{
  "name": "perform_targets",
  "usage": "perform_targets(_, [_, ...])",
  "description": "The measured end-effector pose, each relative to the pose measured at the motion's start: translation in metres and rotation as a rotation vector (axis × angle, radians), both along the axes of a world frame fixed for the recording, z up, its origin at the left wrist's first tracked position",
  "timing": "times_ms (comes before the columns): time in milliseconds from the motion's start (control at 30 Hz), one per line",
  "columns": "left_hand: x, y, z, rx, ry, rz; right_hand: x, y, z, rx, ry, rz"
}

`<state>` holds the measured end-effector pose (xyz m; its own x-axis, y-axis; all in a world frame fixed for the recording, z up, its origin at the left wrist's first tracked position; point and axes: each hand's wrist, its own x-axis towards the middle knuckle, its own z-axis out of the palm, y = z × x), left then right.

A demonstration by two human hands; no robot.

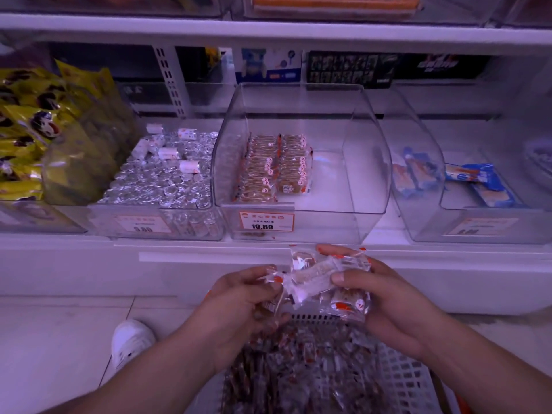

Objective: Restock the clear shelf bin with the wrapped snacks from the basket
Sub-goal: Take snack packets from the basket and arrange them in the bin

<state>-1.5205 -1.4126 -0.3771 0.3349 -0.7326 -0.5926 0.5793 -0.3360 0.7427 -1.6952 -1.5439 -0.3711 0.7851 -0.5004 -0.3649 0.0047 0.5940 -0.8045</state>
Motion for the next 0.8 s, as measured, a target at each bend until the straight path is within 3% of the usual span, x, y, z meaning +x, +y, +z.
perform_targets(133, [0.009, -0.001, -0.005, 0.051, -0.166, 0.114, 0.001, -0.002, 0.002, 0.073, -0.013, 0.006])
perform_targets(267, [0.000, -0.005, -0.008, 0.032, -0.171, 0.160, 0.005, 0.011, -0.001, 0.066, 0.020, 0.022])
perform_targets(433, [-0.024, -0.012, -0.003, -0.038, 0.012, 0.060, 0.016, 0.037, -0.001, 0.027, 0.156, -0.054])
perform_targets(567, [-0.027, -0.011, -0.003, -0.072, 0.099, 0.100, 0.017, 0.040, 0.001, -0.107, 0.241, -0.102])
perform_targets(667, [-0.021, -0.015, -0.004, -0.082, 0.146, 0.169, 0.016, 0.039, 0.004, -0.174, 0.194, -0.186])
perform_targets(733, [-0.018, -0.016, -0.004, -0.046, 0.084, 0.218, 0.013, 0.036, 0.003, -0.366, 0.180, -0.268])
perform_targets(800, [-0.018, -0.016, -0.006, 0.025, 0.007, 0.216, 0.009, 0.032, 0.001, -0.769, 0.209, -0.346])
